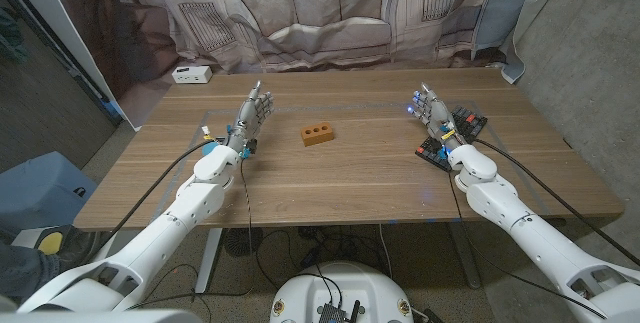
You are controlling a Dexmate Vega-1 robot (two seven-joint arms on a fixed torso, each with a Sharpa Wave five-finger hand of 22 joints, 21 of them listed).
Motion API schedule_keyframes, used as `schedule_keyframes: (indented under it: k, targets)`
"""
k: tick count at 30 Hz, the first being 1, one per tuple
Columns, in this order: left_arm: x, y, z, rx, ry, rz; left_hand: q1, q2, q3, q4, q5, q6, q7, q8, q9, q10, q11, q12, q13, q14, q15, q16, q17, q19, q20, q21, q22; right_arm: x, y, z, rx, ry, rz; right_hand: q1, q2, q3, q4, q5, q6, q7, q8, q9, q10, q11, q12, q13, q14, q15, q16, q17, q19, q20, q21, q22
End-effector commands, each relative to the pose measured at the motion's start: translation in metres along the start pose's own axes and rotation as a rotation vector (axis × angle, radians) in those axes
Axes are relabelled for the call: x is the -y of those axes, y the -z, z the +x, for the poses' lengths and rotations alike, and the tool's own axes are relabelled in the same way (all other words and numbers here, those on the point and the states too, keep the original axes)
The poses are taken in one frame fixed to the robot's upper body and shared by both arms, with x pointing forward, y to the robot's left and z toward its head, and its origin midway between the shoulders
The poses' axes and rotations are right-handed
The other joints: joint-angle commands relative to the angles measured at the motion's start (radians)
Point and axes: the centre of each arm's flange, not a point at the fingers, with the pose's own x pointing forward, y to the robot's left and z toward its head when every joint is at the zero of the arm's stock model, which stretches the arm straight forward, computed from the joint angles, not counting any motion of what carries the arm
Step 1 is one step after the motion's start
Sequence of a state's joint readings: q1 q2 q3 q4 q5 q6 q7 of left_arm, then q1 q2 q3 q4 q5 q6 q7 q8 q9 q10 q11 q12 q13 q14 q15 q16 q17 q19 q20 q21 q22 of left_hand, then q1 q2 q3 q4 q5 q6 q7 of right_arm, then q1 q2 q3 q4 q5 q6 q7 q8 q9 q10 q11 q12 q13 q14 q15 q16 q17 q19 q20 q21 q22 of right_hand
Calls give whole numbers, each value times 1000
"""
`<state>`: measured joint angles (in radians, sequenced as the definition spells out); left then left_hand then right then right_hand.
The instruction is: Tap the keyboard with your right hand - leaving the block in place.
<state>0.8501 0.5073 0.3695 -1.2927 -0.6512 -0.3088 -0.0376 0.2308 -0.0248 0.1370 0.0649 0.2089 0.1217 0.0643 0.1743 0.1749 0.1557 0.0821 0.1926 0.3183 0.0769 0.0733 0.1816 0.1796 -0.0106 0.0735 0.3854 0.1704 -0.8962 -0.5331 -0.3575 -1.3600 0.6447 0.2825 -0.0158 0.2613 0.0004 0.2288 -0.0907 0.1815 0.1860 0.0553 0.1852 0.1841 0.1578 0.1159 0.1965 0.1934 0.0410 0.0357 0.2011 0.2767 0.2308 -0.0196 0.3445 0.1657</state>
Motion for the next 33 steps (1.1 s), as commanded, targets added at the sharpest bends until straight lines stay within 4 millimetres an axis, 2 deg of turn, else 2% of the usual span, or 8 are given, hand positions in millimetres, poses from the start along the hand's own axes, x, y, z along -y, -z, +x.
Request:
schedule_keyframes:
  k: [1,11,24,33]
  targets:
    - [-2,-3,-8,25,2,10,8,2,6,-2,5,8,3,9,3,8,-4,7,1,5,2,8,2,4,1,5,4,-2,3,-22,29,6,-9,4,-6,3,-1,5,9,-5,5,2,14,-7,9,2,7,5,5,0,11,3,4,3]
    - [-6,-12,-7,42,24,60,10,3,6,-4,5,10,9,11,3,12,-3,9,-6,11,1,11,2,6,-2,0,4,-5,-5,-30,69,-14,-22,0,-10,-1,-2,4,8,-2,5,2,21,-6,10,2,17,1,8,-4,21,4,2,3]
    - [-7,-11,-6,46,33,63,14,4,5,-8,5,27,19,17,3,29,2,16,-19,31,2,16,1,22,0,-6,4,-1,-16,-37,126,-12,-49,0,-11,-4,-5,4,31,6,15,3,38,2,15,1,29,1,12,-11,32,5,-4,3]
    - [-3,-12,-4,54,44,63,15,5,4,-9,5,35,20,20,4,36,4,18,-25,36,2,17,1,24,0,-10,4,4,-18,-36,147,-23,-45,0,-8,-5,-7,4,49,-6,21,4,56,4,20,2,36,3,13,-16,37,6,-11,3]
